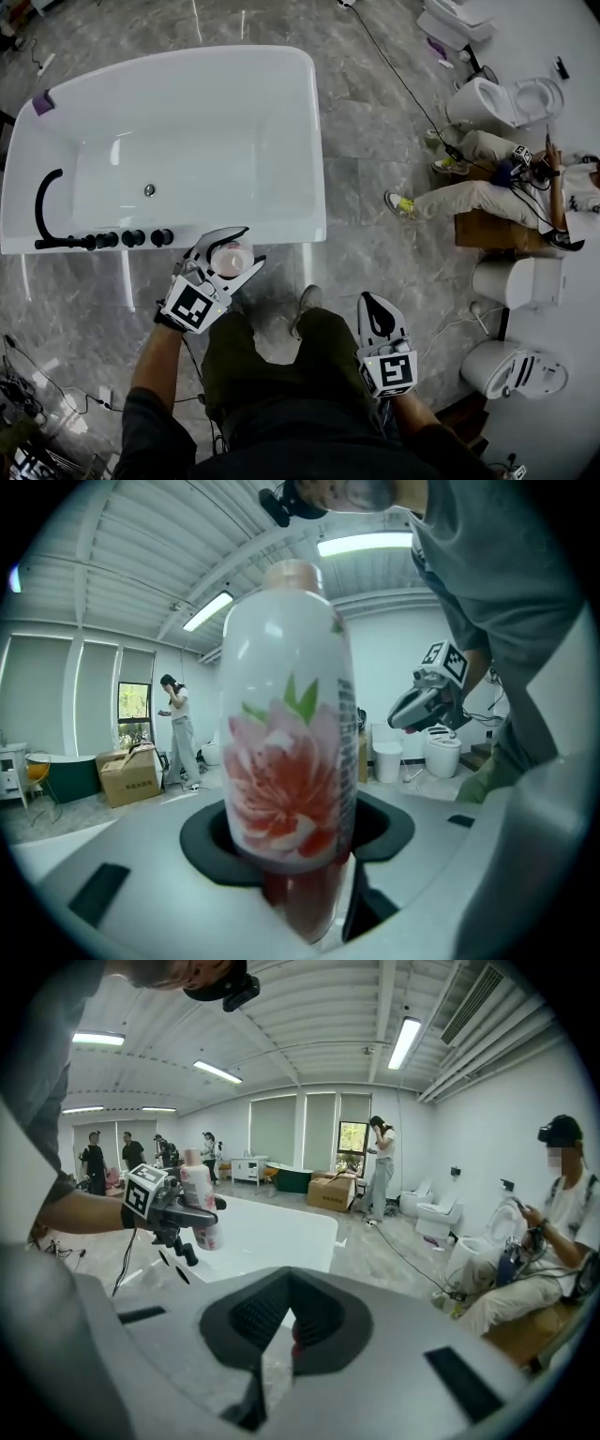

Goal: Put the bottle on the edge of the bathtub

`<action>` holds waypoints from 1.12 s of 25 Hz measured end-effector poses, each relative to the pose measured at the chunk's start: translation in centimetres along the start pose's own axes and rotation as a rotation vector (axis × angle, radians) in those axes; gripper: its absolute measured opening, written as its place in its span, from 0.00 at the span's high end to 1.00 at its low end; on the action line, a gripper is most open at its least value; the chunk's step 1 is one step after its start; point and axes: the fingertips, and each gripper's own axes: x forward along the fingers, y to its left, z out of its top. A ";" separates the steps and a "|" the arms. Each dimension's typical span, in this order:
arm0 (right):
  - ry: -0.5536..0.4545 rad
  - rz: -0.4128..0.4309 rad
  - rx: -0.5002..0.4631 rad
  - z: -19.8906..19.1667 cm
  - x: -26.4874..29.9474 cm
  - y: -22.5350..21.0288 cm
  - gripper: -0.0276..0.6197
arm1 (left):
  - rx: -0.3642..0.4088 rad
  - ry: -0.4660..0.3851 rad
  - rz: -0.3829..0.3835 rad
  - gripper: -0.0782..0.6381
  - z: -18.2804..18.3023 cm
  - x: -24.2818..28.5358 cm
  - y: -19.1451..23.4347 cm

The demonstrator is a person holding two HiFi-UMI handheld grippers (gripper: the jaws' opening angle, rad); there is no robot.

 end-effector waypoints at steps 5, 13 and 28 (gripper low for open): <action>0.037 -0.020 -0.004 -3.7 2.4 -0.6 0.96 | 0.017 0.006 -0.033 0.57 -4.6 2.1 0.3; 0.076 -0.034 -0.020 -7.5 5.4 -1.2 0.96 | 0.005 0.007 -0.037 0.56 -10.7 4.4 1.1; 0.116 -0.025 -0.032 -10.6 9.4 -1.6 0.96 | -0.003 0.023 -0.026 0.56 -16.9 7.0 1.7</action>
